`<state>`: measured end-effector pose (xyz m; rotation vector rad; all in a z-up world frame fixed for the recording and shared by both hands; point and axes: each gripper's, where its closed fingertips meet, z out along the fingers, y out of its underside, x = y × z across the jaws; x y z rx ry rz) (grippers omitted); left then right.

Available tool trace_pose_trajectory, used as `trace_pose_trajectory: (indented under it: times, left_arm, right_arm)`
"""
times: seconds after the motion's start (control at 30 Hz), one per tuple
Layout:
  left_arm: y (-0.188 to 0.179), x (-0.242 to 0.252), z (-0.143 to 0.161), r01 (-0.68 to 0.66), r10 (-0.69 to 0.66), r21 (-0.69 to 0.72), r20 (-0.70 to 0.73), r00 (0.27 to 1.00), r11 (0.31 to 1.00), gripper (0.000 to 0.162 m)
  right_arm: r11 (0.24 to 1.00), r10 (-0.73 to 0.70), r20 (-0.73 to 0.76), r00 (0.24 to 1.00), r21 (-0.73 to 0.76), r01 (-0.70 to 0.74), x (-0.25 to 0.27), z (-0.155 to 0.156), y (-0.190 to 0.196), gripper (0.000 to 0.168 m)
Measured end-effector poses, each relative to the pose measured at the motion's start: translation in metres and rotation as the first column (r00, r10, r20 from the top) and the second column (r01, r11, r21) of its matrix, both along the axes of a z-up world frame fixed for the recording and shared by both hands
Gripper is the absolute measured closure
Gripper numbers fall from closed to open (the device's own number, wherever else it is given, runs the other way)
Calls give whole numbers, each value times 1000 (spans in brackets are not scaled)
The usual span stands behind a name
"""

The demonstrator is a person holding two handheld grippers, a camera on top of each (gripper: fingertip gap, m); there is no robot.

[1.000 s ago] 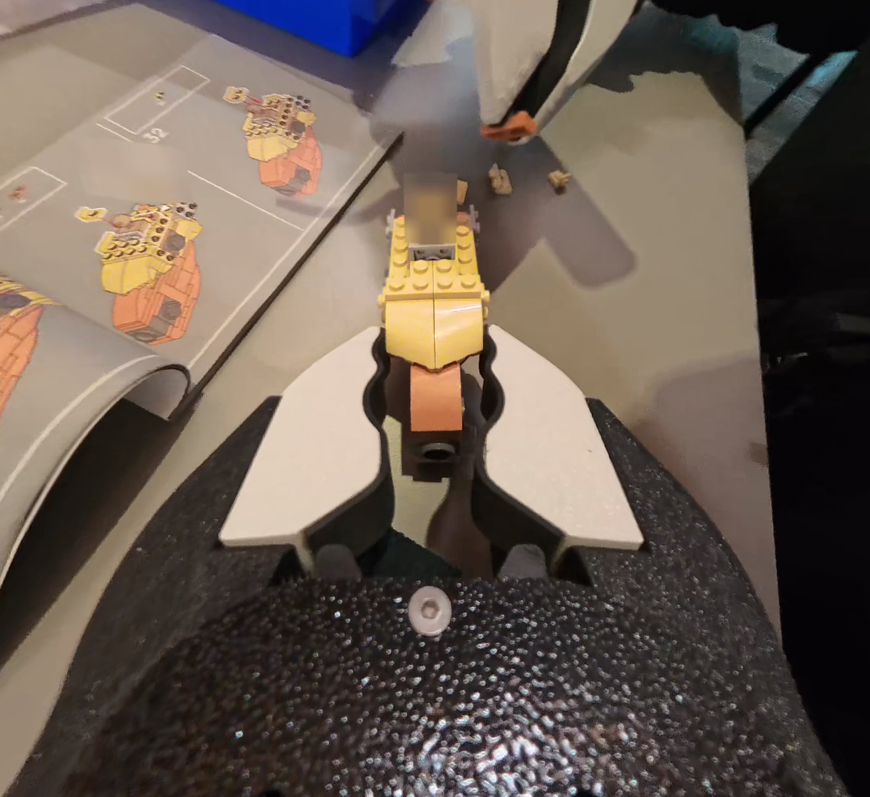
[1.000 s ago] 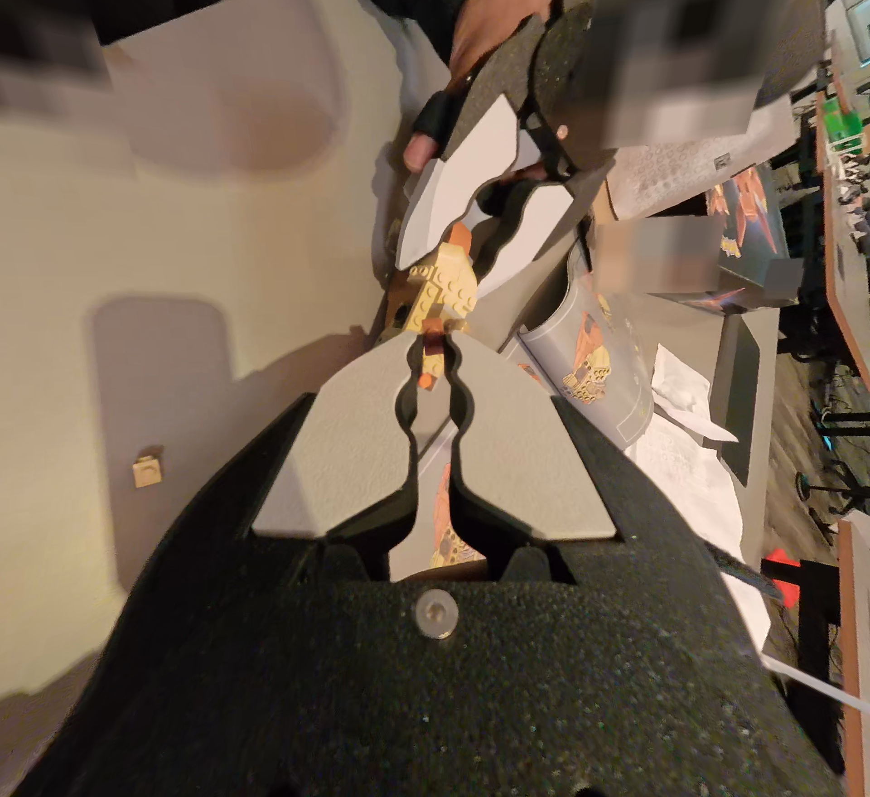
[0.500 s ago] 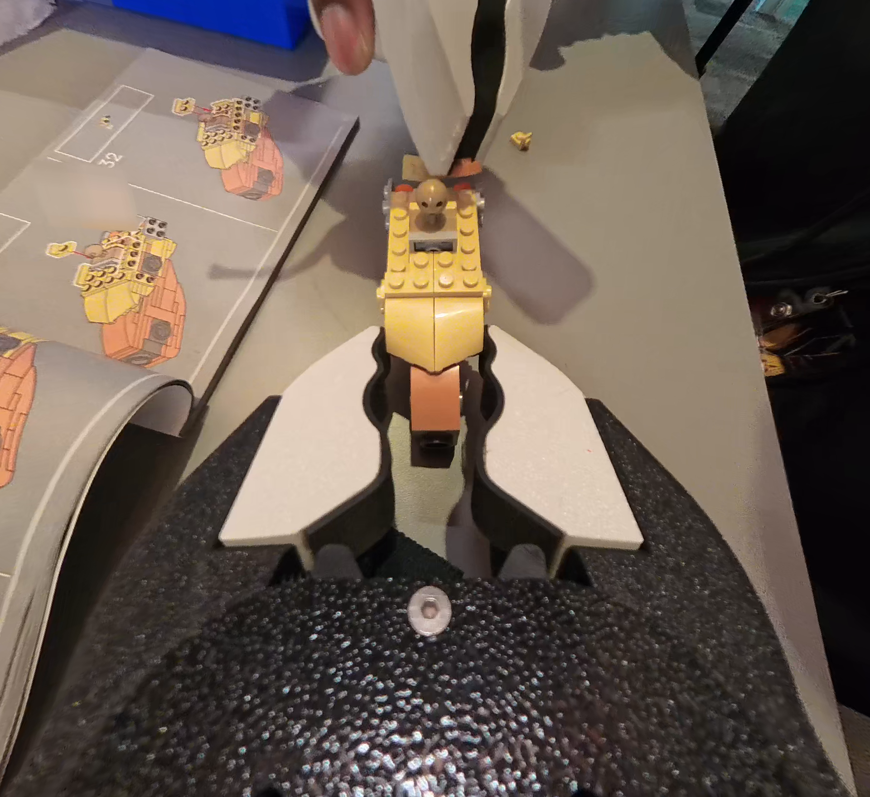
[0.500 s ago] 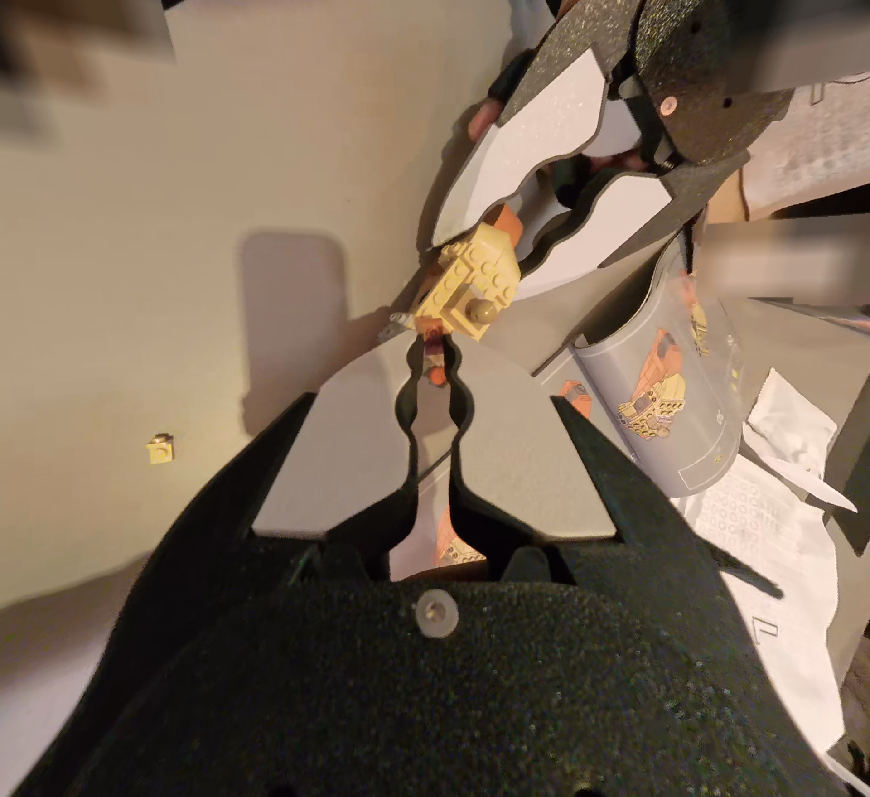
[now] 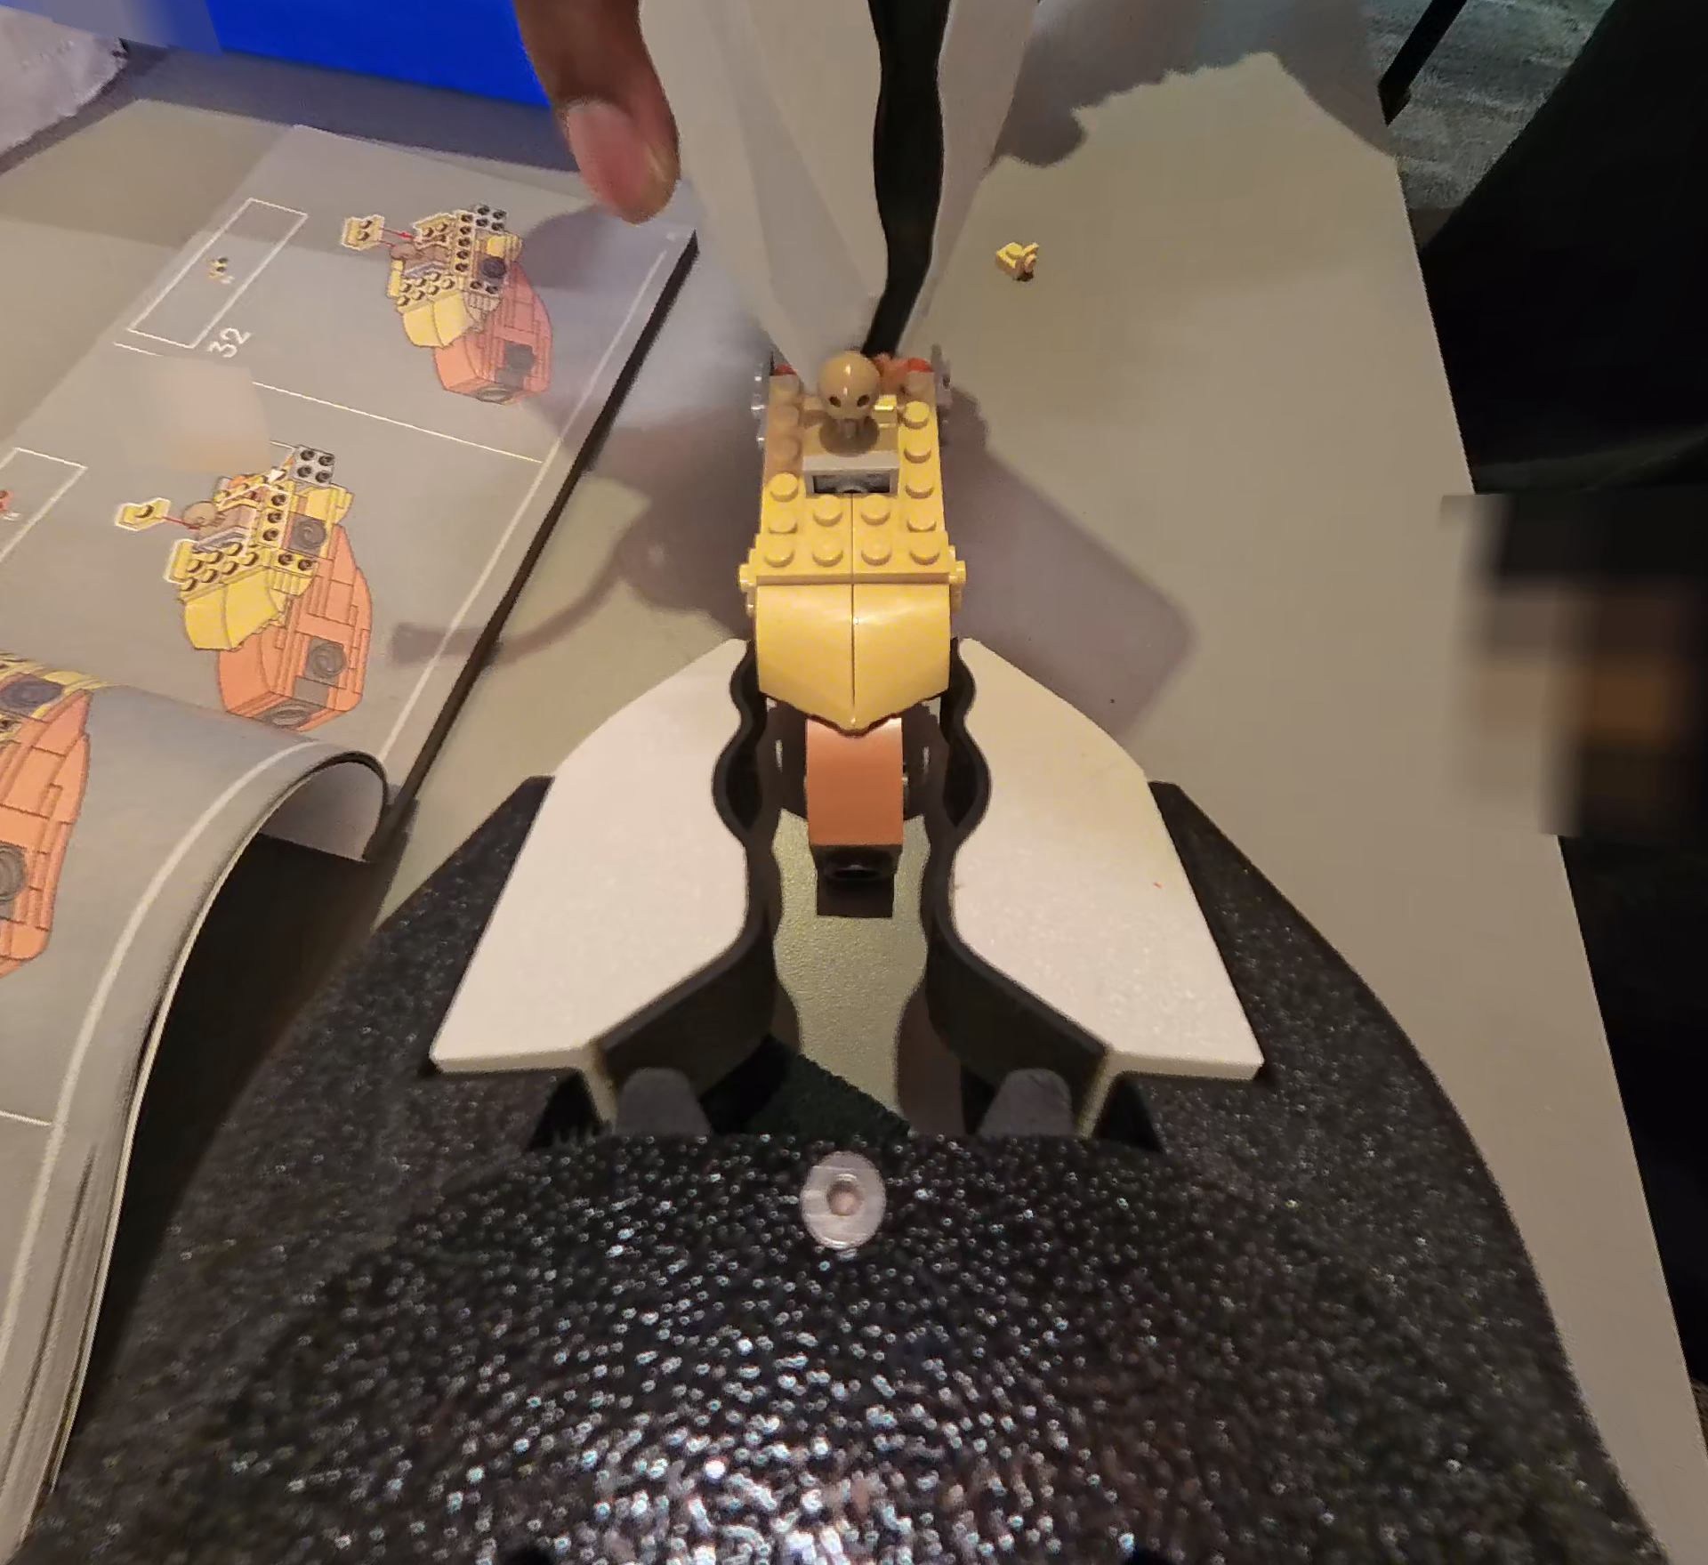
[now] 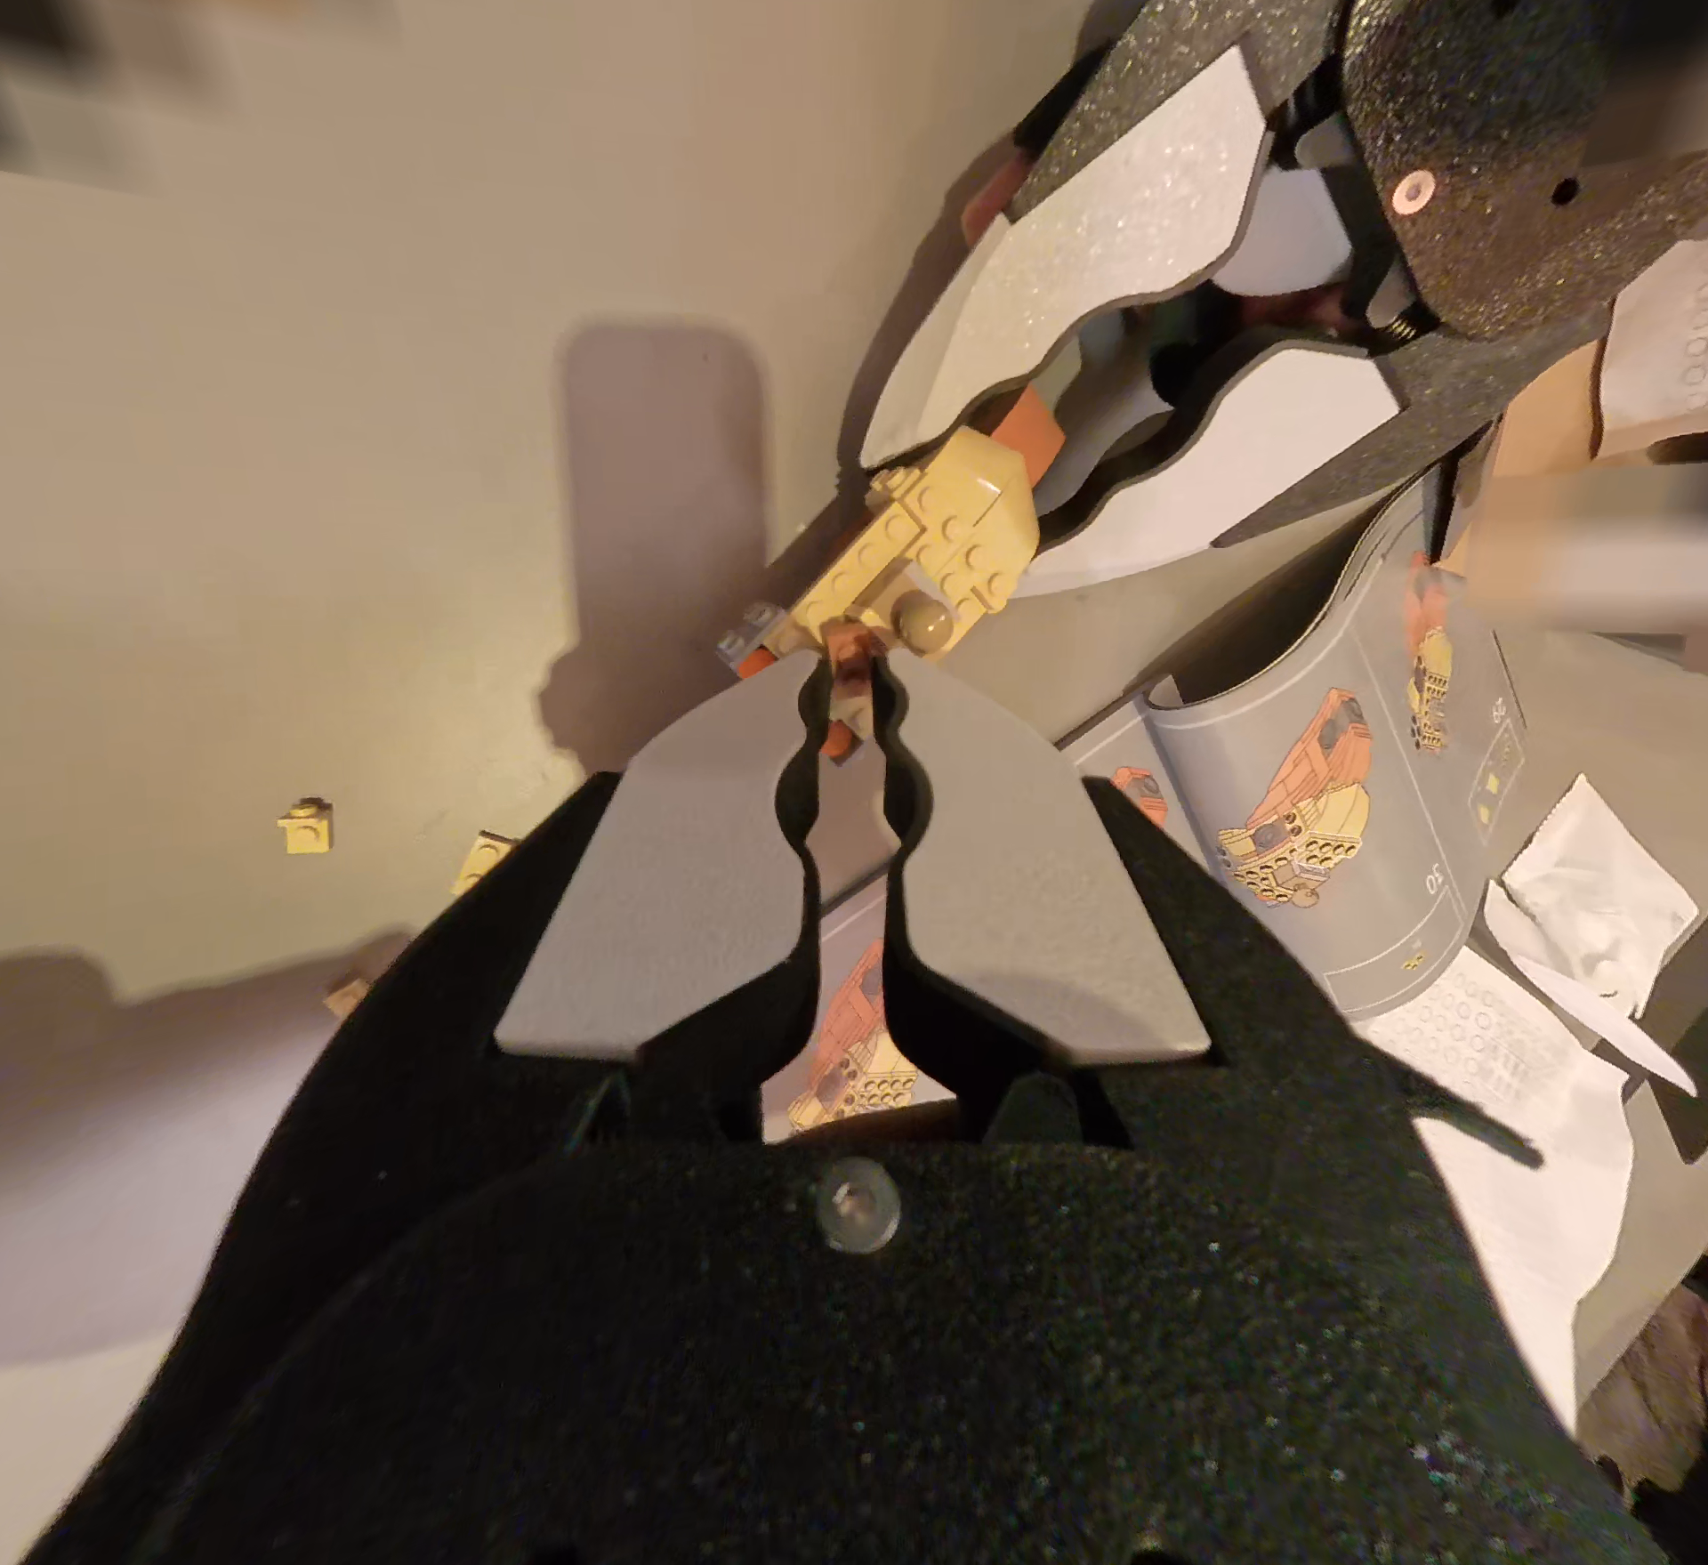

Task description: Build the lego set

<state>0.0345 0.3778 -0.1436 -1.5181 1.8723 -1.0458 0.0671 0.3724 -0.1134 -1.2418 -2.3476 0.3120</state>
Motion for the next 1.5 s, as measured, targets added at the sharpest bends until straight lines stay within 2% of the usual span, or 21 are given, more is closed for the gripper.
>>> trace_pose_trajectory:
  times: [0.43, 0.67, 0.73, 0.87, 0.97, 1.03, 1.1, 1.13, 1.23, 1.3, 1.37, 1.5]
  left_arm:
    - [-1, 0, 0, 3, -3, 11, 5, 1000, 1000, 125]
    - [-1, 0, 0, 7, -7, 16, 7, 1000, 1000, 126]
    - [-1, 0, 0, 5, -5, 15, 7, 1000, 1000, 125]
    - [-1, 0, 0, 5, -5, 27, 9, 1000, 1000, 125]
    - [-2, -1, 0, 5, -5, 45, 13, 1000, 999, 125]
    - [-2, -1, 0, 5, -5, 57, 15, 1000, 998, 125]
    - [-2, -1, 0, 4, -5, 67, 18, 1000, 998, 126]
    - [-2, -1, 0, 3, -4, 71, 18, 1000, 997, 126]
    - [-1, -1, 0, 1, -2, 71, 19, 1000, 997, 126]
    - [0, 0, 0, -4, 3, 63, 18, 1000, 998, 126]
    - [0, 0, 0, -4, 3, 57, 17, 1000, 998, 126]
    - [-1, 0, 0, -2, 1, 65, 18, 1000, 998, 126]
  right_arm:
    - [1000, -17, -27, 999, -20, 17, 2, -5, 2, 159]
    - [998, -65, -69, 995, 4, 66, 1, -6, 4, 153]
    - [997, -80, -70, 994, 11, 81, 2, -6, 4, 146]
    - [989, -139, -53, 989, 44, 141, 8, -5, 5, 137]
    - [961, -265, -103, 959, 53, 272, 13, 6, 5, 135]
    - [899, -429, -168, 888, 22, 438, 17, 13, 7, 139]
    - [766, -638, -213, 740, -79, 638, 22, 12, 8, 140]
    - [694, -718, -240, 654, -176, 698, 20, 12, 3, 140]
    - [524, -851, -328, 411, -467, 712, 7, 17, -8, 149]
    - [445, -892, -337, 301, -538, 716, 7, 11, -6, 149]
    - [397, -911, -332, 244, -549, 736, 10, 1, 0, 147]
    - [374, -925, -294, 243, -580, 723, 5, -4, 3, 142]
